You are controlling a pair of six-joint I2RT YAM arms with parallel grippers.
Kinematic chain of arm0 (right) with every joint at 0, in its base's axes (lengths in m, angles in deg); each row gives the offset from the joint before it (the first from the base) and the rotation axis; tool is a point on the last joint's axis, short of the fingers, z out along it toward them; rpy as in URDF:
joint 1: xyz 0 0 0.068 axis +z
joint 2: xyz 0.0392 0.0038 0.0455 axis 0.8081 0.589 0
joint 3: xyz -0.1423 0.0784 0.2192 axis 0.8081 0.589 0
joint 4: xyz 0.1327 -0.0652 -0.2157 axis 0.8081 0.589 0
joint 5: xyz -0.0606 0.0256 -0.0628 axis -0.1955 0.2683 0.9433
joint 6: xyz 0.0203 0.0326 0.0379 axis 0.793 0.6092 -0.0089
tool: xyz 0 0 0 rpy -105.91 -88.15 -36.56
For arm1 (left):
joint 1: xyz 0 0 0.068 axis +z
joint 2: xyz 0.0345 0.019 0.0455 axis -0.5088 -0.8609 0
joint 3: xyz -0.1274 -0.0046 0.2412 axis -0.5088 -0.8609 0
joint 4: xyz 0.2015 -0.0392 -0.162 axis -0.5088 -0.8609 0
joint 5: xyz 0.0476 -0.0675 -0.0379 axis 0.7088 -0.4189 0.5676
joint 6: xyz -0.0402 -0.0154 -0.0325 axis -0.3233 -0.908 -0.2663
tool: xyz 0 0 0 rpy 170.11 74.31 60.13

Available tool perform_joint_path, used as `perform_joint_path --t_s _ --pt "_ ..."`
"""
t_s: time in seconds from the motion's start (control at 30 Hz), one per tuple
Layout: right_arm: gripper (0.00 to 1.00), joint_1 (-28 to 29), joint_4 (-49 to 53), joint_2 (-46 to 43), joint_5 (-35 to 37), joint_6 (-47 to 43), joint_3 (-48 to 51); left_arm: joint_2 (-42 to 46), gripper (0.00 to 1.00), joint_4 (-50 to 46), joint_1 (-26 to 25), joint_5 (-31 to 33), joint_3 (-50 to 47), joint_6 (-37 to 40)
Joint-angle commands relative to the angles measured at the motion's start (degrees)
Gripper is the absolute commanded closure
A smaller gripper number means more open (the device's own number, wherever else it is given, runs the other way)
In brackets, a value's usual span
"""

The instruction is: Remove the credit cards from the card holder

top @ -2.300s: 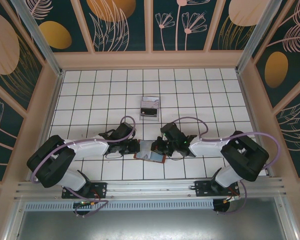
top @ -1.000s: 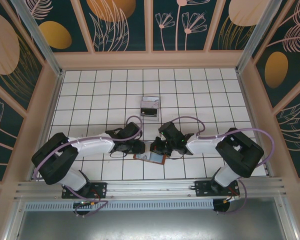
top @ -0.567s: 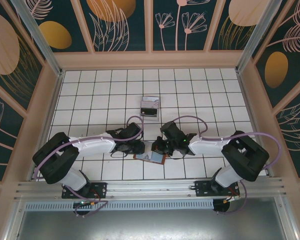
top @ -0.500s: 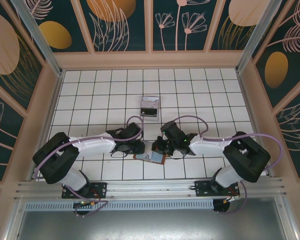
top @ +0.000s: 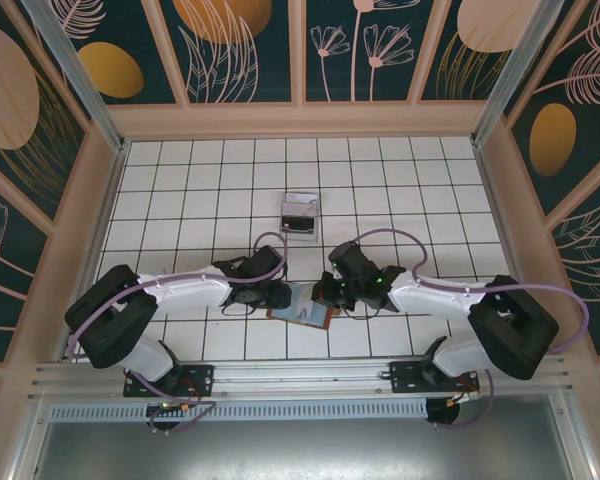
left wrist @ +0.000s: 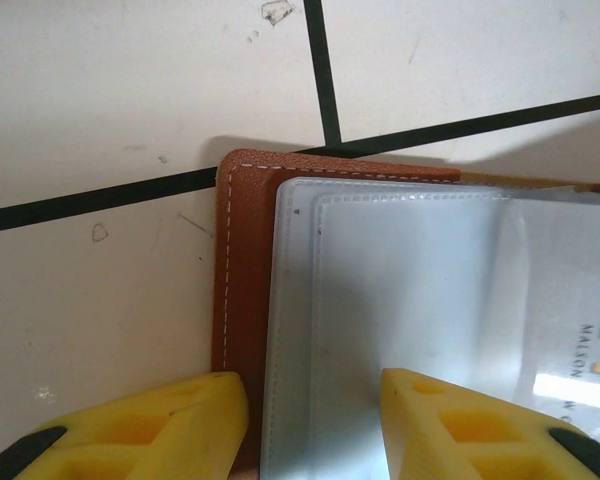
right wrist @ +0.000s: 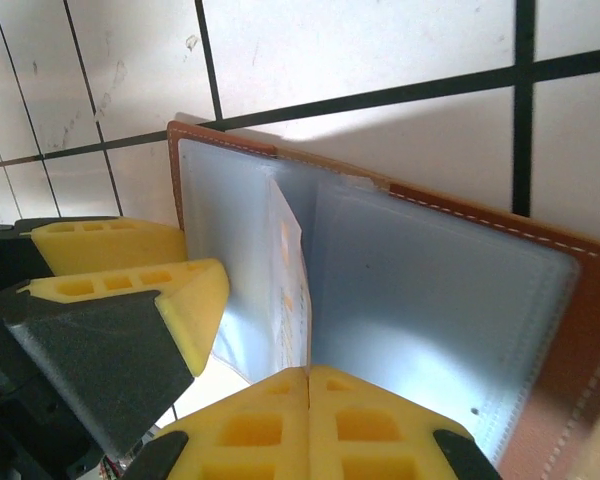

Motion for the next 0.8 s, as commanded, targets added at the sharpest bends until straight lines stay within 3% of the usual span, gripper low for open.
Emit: perform_joint_path --t_s 0.0,0.2,0.4,0.77 --pt "1.00 -0.65 4.97 -2.37 3.31 -3.24 -1.73 -3.33 0.55 -9.82 0.51 3.48 -4.79 -0.11" --pt "1.00 -0.61 12.13 -3.20 7.58 -11.14 -6.42 -0.43 0.59 -7.55 0.57 -0.44 -6.42 -0.24" --pt "1.00 -0.74 17.96 -3.70 11.31 -26.25 -12.41 3.03 0.63 -5.06 0.58 -3.93 -8.47 -1.29" --pt "1.00 -2.06 27.09 -1.51 17.60 -56.82 -23.01 7.92 0.55 -6.95 0.54 1.54 -6.14 -2.40"
